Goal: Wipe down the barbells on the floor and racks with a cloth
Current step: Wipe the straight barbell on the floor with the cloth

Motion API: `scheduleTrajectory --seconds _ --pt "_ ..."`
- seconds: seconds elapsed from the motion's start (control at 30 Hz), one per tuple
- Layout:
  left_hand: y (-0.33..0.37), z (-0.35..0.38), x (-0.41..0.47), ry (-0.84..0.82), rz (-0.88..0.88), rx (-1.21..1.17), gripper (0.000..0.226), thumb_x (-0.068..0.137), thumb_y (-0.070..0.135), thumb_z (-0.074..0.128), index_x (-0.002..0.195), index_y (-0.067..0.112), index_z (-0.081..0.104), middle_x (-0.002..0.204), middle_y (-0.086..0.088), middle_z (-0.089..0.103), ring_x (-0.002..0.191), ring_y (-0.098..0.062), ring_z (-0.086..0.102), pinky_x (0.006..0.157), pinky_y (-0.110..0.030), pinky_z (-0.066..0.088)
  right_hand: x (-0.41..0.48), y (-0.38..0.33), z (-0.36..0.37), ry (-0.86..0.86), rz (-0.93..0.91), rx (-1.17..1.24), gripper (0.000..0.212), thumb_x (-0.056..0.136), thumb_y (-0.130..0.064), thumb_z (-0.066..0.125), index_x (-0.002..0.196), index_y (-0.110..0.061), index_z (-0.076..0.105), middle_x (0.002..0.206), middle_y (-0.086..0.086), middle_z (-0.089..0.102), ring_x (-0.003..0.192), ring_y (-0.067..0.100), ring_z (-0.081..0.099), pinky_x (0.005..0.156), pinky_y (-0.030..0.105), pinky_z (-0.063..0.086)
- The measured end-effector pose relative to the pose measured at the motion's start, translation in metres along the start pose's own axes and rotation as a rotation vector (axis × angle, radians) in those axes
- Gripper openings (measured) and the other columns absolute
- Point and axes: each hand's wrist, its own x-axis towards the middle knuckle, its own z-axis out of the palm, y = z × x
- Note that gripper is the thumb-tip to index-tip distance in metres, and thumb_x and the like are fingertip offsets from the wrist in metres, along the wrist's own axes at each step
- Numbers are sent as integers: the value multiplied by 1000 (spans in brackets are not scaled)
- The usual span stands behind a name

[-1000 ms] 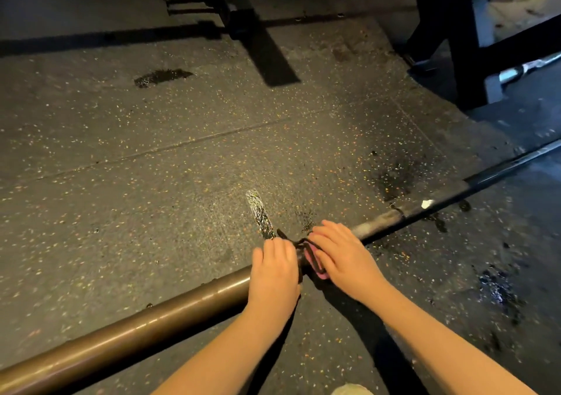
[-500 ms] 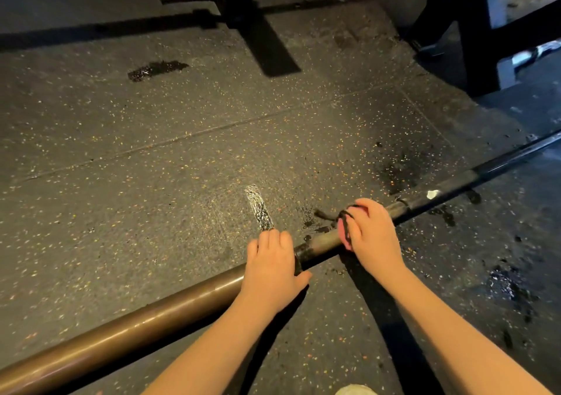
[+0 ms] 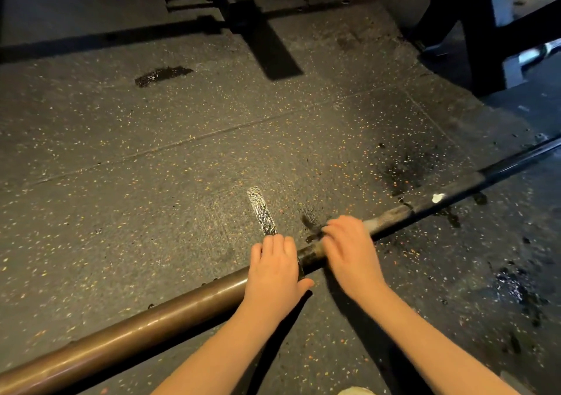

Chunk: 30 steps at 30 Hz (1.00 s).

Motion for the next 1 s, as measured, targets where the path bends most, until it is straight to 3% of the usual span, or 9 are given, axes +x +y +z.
scheduleTrajectory --seconds 0.13,0.23,0.33,0.43,0.5,0.6,0.73,0.9,1.0 --pt "1 -5 0 -75 -1 20 73 52 67 78 92 9 60 87 -5 54 82 -24 52 73 -37 44 4 14 -14 -170 -244 -71 23 92 -23 43 88 -17 64 93 -3 58 94 17 51 91 31 38" --pt "0 -11 2 -88 34 26 68 81 67 53 117 10 45 113 -4 45 107 -25 42 95 -39 32 29 43 -35 -59 -49 -131 35 88 -14 44 58 -33 43 69 -12 45 77 18 50 76 33 35" --pt "-5 -14 13 -108 69 50 68 86 68 41 122 11 40 122 -3 40 115 -24 35 101 -39 26 11 24 -19 55 163 -21 26 93 -19 42 86 -15 67 93 1 62 100 25 54 99 34 36" --pt "-4 -12 30 -129 121 19 70 86 69 39 127 11 41 127 -3 41 121 -25 34 103 -38 25 -12 16 -4 -56 -31 35 35 94 -23 40 111 -5 65 117 3 61 121 20 47 112 28 25" --pt "-1 -9 39 -155 164 38 64 90 64 38 126 11 46 127 -4 45 121 -25 35 102 -38 24 3 34 -19 -113 -161 -9 27 93 -19 41 99 -11 65 106 2 62 107 22 53 100 32 37" --pt "2 -5 40 -156 174 36 50 96 54 35 121 14 53 122 -2 50 119 -23 37 100 -37 25 35 67 -46 -42 -75 -134 25 84 -16 36 62 -23 45 72 -4 48 76 24 49 72 38 37" --pt "7 -5 33 -117 146 9 44 97 50 36 115 16 57 113 -1 53 111 -23 42 95 -36 30 30 62 -30 114 247 -60 35 90 -21 35 83 -9 67 90 4 62 99 29 54 97 40 40" --pt "16 -5 26 -136 116 36 32 70 51 70 76 20 64 77 3 56 77 -20 52 68 -33 43 -3 23 -18 -46 -63 48 30 91 -21 43 101 -5 67 107 3 63 111 23 52 110 25 26" --pt "21 -6 25 -167 91 32 34 68 50 73 76 19 63 78 0 57 78 -22 52 69 -35 44 14 61 -36 -6 -42 -85 33 90 -21 39 86 -3 67 96 9 63 95 30 57 95 38 42"
